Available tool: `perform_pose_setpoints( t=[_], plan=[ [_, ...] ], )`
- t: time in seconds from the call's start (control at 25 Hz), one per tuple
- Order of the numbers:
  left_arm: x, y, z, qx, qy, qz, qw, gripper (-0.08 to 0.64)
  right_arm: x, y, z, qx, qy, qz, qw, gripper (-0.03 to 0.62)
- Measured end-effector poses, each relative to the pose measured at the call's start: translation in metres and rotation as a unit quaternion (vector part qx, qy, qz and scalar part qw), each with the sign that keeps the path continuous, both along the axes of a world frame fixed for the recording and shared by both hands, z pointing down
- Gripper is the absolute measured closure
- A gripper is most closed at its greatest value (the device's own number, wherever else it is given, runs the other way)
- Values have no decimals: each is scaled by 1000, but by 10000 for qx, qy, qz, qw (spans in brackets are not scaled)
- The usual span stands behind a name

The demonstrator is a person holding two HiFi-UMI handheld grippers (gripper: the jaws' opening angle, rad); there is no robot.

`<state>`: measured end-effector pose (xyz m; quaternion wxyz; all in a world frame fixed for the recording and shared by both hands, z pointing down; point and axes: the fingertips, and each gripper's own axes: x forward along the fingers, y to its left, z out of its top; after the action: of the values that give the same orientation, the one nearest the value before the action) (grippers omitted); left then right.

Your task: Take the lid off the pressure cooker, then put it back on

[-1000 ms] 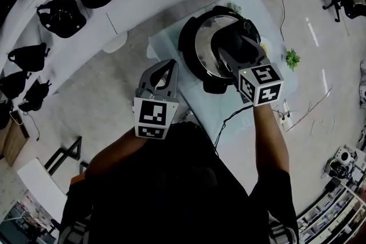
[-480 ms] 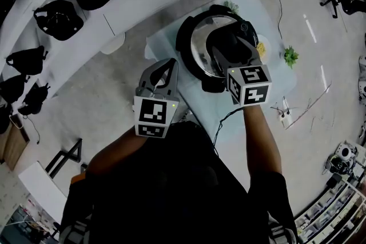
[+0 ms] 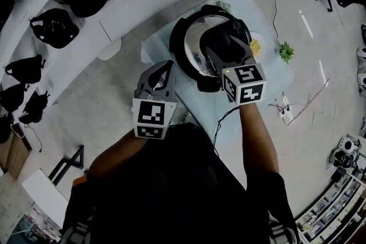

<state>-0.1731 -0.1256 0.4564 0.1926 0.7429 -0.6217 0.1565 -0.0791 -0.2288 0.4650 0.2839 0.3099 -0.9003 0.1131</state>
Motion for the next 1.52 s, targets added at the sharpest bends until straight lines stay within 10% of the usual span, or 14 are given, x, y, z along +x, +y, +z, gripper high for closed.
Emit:
perform_pose_setpoints(
  t=[0.68,1.04,1.52],
  plan=[
    [46,-5,-51,560,-213,281,9978,552,33,45,-51,668,-295,100,9973,302],
    [107,32,-71,728,-362,407,9959,552,88,112,-73,917,-534,260,9940,541],
    [150,96,-60,567,-461,238,9970,552,131,183,-56,584,-894,393,9935,572]
  ],
)
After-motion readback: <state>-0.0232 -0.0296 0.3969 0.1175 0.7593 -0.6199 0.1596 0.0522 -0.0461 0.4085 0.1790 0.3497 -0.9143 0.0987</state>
